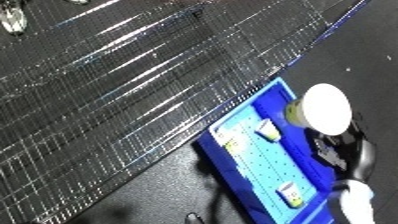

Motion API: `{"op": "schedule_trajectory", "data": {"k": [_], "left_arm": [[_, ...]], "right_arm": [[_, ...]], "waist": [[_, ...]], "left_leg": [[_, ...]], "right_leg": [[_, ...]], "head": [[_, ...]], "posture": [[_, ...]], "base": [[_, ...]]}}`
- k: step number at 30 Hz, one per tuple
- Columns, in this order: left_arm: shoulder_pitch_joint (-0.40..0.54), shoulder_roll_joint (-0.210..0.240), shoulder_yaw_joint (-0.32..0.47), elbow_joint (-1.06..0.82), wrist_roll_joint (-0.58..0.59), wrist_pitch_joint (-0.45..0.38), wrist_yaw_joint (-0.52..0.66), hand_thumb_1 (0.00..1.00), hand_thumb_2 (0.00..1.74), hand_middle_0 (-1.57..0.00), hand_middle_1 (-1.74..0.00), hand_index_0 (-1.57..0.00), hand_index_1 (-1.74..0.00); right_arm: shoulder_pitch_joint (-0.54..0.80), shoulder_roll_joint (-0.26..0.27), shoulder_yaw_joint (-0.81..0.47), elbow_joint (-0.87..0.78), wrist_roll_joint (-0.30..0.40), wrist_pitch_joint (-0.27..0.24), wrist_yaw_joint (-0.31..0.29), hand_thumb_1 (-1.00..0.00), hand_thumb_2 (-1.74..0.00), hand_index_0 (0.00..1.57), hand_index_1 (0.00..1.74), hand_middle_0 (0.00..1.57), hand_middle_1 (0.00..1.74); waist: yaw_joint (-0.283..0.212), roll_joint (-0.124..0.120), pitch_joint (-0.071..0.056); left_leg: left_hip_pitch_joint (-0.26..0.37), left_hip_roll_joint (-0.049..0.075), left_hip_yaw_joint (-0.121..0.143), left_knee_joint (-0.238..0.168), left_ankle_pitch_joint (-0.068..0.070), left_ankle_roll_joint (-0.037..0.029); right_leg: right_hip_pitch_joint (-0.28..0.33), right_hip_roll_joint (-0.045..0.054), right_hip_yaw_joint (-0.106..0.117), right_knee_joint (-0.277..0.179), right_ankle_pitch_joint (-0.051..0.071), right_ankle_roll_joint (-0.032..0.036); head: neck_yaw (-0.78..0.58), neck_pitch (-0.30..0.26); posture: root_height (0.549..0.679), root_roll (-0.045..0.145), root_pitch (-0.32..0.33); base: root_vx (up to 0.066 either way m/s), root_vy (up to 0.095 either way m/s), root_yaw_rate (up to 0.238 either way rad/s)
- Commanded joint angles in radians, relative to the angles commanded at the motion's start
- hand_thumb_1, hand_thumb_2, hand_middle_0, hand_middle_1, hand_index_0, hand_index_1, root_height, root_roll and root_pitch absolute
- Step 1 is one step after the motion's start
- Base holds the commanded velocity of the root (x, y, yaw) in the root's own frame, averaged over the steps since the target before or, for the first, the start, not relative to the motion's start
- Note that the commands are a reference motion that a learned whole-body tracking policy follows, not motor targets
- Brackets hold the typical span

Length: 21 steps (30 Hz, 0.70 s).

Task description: Pick up the object and place it into the box

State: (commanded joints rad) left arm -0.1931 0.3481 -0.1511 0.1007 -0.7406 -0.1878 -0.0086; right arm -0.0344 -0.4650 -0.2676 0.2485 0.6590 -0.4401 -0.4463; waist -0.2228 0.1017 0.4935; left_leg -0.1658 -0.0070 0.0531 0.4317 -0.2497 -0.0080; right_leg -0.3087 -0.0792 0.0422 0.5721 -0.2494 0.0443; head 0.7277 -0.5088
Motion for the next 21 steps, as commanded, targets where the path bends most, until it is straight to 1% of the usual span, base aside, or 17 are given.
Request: {"op": "schedule_trajectory", "data": {"k": [4,8,11,17,21], "left_arm": [[-0.018,0.009,-0.015,0.007,-0.010,0.004,0.006,1.00,1.74,-1.57,-1.74,-1.57,-1.74],[-0.026,0.017,-0.029,0.012,-0.022,0.003,0.010,1.00,1.74,-1.57,-1.74,-1.57,-1.74],[-0.026,0.020,-0.033,0.011,-0.030,0.003,0.006,1.00,1.74,-1.57,-1.74,-1.57,-1.74],[-0.031,0.017,-0.044,0.006,-0.036,0.003,0.019,1.00,1.74,-1.57,-1.74,-1.57,-1.74],[-0.031,0.016,-0.044,0.008,-0.037,0.008,0.021,1.00,1.74,-1.57,-1.74,-1.57,-1.74]], "right_arm": [[-0.004,-0.027,-0.030,0.142,0.077,-0.001,0.006,-1.00,-1.74,1.57,1.74,1.57,1.74],[-0.024,-0.046,-0.037,0.241,0.148,-0.004,0.043,-0.80,-1.39,1.26,1.39,1.26,1.39],[-0.031,-0.049,-0.036,0.277,0.187,-0.010,0.077,-0.65,-1.13,1.02,1.13,1.02,1.13],[-0.036,-0.042,-0.020,0.296,0.209,-0.021,0.099,-0.35,-0.61,0.55,0.61,0.55,0.61],[-0.031,-0.034,-0.017,0.292,0.209,-0.024,0.104,-0.15,-0.26,0.24,0.26,0.24,0.26]], "waist": [[0.000,0.010,0.001],[0.006,0.020,0.002],[0.010,0.025,0.002],[0.010,0.031,0.000],[0.010,0.030,-0.003]], "left_leg": [[-0.002,-0.003,-0.004,0.003,-0.001,-0.0040],[-0.006,-0.011,-0.013,0.004,0.002,-0.0058],[-0.009,-0.015,-0.018,0.004,0.004,-0.0059],[-0.015,-0.020,-0.025,-0.001,0.012,-0.0050],[-0.015,-0.020,-0.028,-0.005,0.016,-0.0052]], "right_leg": [[-0.001,-0.0022,-0.003,0.005,-0.002,-0.0030],[-0.003,-0.0042,-0.006,0.010,-0.004,-0.0077],[-0.007,-0.0041,-0.007,0.013,-0.004,-0.0109],[-0.016,0.0008,-0.009,0.018,-0.006,-0.0164],[-0.017,0.0026,-0.009,0.019,-0.006,-0.0178]], "head": [[0.049,0.017],[0.077,0.029],[0.088,0.034],[0.083,0.029],[0.080,0.026]], "posture": [[0.664,0.083,0.027],[0.664,0.086,0.027],[0.664,0.088,0.029],[0.663,0.089,0.034],[0.663,0.089,0.035]], "base": [[-0.022,-0.010,0.060],[-0.011,-0.011,0.052],[-0.006,-0.006,0.035],[-0.001,0.000,0.019],[0.013,-0.002,0.024]]}}
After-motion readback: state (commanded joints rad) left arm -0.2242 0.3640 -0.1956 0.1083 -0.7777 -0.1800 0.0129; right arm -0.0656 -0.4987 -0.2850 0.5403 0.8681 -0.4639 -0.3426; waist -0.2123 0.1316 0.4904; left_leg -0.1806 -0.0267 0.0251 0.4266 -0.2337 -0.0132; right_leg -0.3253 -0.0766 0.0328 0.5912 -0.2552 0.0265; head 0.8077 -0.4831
